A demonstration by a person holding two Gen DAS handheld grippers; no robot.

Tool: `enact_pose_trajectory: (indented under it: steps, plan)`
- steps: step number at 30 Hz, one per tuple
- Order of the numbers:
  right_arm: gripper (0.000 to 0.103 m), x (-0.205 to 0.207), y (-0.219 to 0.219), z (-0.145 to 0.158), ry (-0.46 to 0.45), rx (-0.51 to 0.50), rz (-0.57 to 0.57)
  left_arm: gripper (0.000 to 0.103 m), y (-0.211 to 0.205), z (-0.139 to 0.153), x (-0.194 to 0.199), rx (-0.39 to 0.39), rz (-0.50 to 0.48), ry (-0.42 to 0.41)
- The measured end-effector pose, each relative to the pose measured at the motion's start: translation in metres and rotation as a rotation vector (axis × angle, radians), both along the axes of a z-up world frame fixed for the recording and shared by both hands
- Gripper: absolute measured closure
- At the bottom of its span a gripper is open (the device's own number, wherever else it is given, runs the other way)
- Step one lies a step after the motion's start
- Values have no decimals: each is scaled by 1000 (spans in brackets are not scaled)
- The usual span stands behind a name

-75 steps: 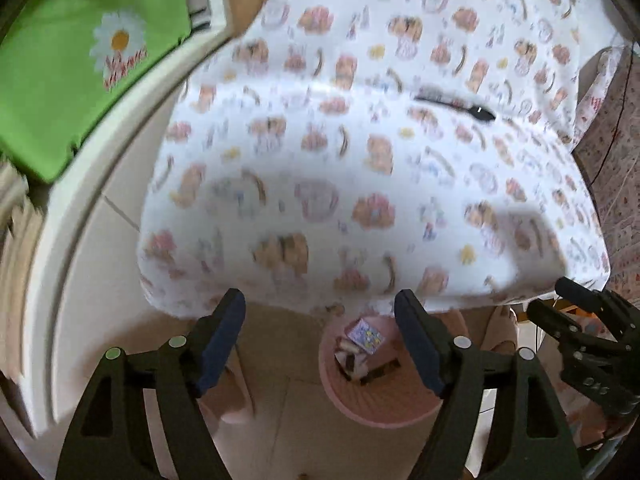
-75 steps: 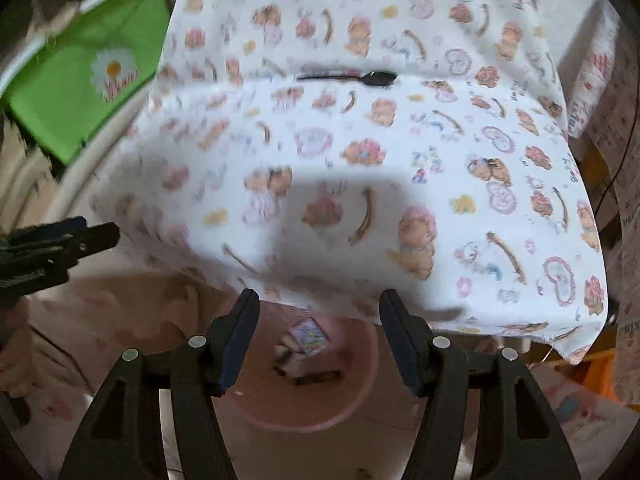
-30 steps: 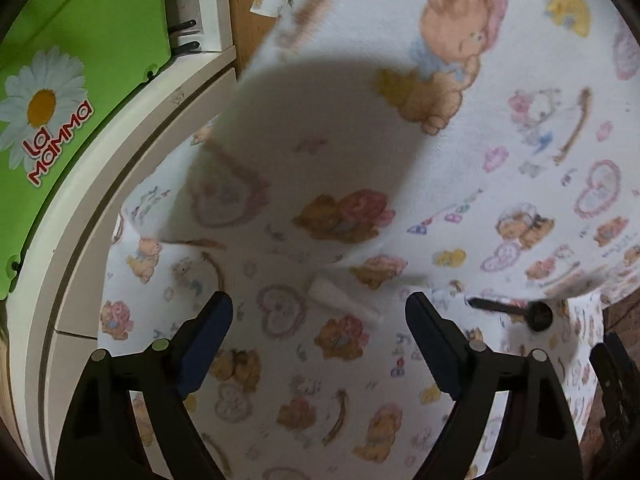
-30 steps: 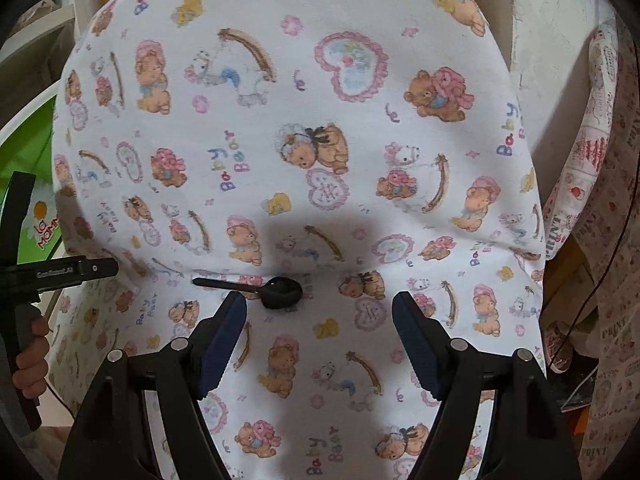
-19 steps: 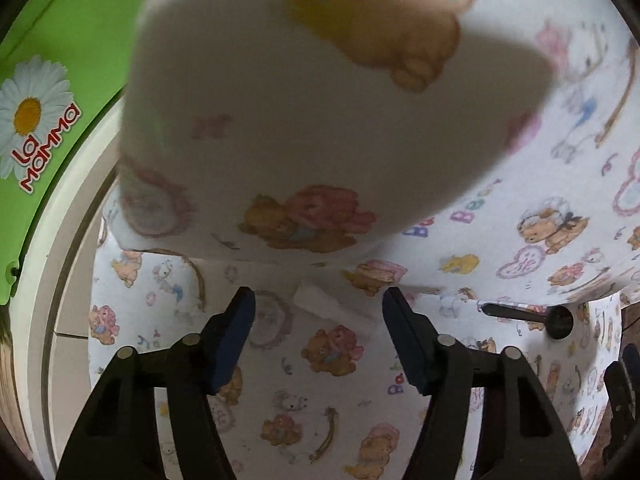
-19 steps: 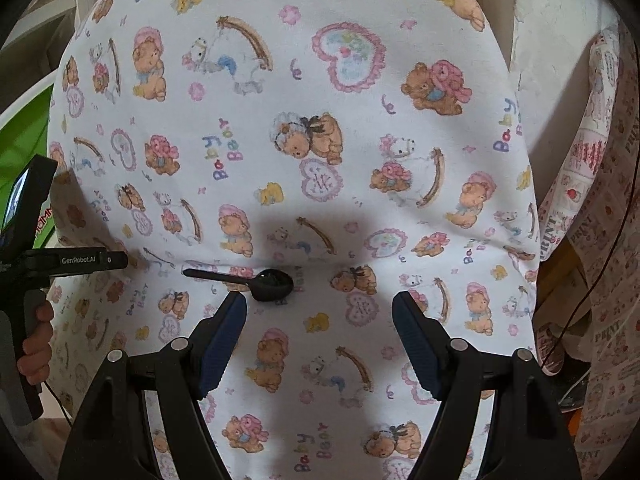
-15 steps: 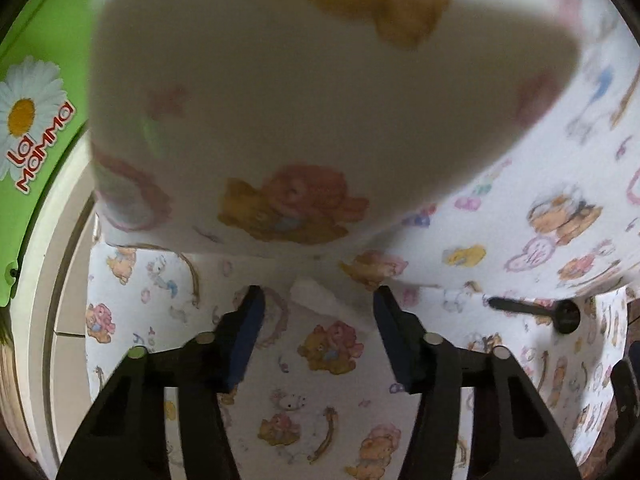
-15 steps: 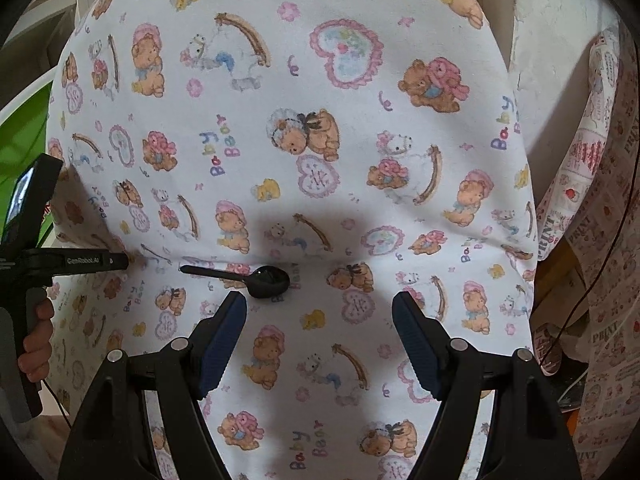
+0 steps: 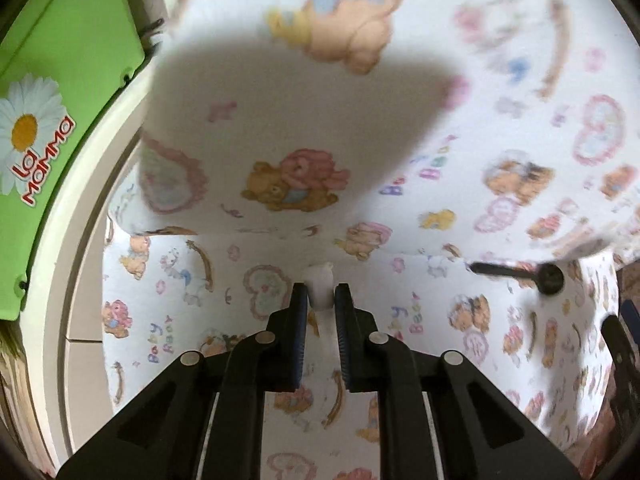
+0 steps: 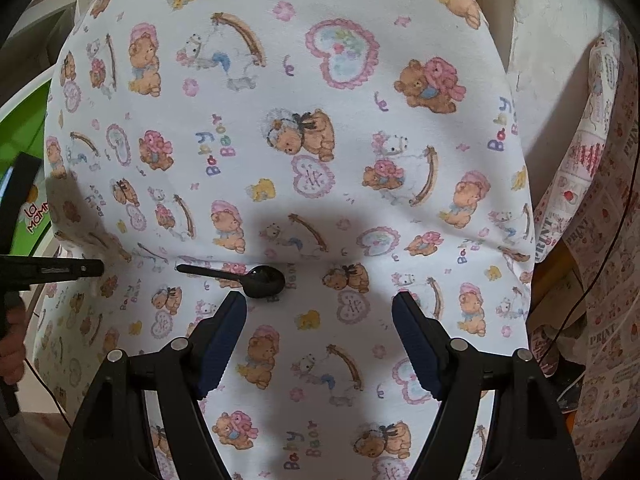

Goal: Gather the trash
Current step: 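Reach the left tool toward the white tube while the right tool approaches the black spoon, then close the left tool on the white tube and lift it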

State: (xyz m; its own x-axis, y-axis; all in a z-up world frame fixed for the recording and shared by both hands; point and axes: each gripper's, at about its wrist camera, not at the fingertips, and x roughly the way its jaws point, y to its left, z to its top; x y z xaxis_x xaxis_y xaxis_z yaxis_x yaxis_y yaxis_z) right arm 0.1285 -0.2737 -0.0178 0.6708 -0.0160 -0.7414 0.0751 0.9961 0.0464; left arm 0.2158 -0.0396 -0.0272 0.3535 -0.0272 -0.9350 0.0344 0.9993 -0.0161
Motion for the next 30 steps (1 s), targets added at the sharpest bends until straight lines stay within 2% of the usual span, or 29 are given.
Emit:
enact_pose_trajectory:
  steps: [3,8,12,16,19,23,25,28,30]
  plan:
    - [26,0,-1,0,3,15,-2,90,-9,2,-7,10,-69,7]
    - [26,1,-2,-1,10,22,-5,90,-22,-1,-22,112,-137,0]
    - [26,2,2,-3,14,15,1,90,-18,-22,-29,78,-136,62]
    - [26,4,6,-6,27,4,11,87,-16,-33,-31,92,-125,75]
    - [26,4,7,-7,28,-1,12,72,-15,-37,-27,71,-99,77]
    - [26,3,7,-7,30,-2,12,68,-5,-47,-15,24,-57,77]
    - [26,4,6,-8,38,9,12,68,4,-52,-1,-3,-39,92]
    - [26,4,5,-9,43,8,9,88,6,-56,3,0,-26,96]
    - [26,5,4,-9,41,2,7,89,22,-48,9,-9,-17,92]
